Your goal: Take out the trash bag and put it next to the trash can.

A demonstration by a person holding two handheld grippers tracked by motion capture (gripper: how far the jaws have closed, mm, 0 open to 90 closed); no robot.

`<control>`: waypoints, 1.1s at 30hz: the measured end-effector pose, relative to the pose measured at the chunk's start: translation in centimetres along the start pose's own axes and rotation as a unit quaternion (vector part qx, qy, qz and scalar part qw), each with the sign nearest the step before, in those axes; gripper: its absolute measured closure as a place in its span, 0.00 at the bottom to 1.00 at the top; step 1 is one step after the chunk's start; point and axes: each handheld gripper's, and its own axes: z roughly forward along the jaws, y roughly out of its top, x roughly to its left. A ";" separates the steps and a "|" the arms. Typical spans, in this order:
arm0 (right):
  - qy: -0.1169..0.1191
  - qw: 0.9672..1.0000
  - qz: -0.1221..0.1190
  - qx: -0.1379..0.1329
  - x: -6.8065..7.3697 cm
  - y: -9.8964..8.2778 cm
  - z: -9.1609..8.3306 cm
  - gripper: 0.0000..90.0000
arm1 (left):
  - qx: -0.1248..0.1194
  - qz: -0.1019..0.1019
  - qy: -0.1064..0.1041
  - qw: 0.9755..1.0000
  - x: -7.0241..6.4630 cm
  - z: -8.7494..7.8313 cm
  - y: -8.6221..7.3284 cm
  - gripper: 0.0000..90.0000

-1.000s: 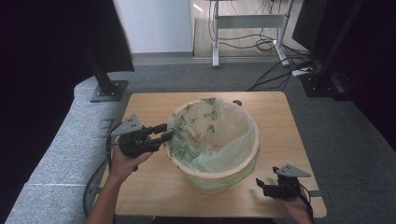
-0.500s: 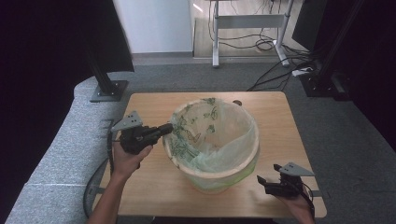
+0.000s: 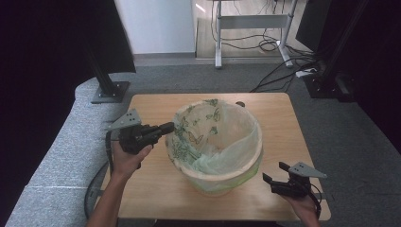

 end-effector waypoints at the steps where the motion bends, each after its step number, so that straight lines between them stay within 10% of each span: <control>1: 0.008 1.000 -0.003 -0.009 0.1 0.5 -0.3 0.18 | 0.000 0.004 0.001 1.000 -0.1 0.0 0.3 1.00; 7: 0.033 0.998 -0.027 -0.038 0.8 3.5 -1.9 0.17 | 0.008 0.022 0.003 1.000 -0.8 0.4 1.4 1.00; 11: 0.039 0.997 -0.042 -0.049 1.4 4.9 -2.8 0.18 | 0.002 0.019 0.027 0.999 -0.7 0.1 0.6 0.54; 16: 0.040 0.996 -0.061 -0.055 2.2 6.1 -3.7 0.18 | 0.017 0.014 0.018 1.000 -0.3 -0.3 -0.7 0.46; 26: 0.046 0.994 -0.067 -0.067 2.7 7.4 -4.2 0.18 | 0.018 -0.013 0.003 1.000 0.7 0.6 -2.6 1.00; 33: 0.066 0.991 -0.084 -0.077 3.5 9.6 -5.4 0.19 | 0.005 -0.014 -0.009 1.000 0.1 0.2 -0.8 1.00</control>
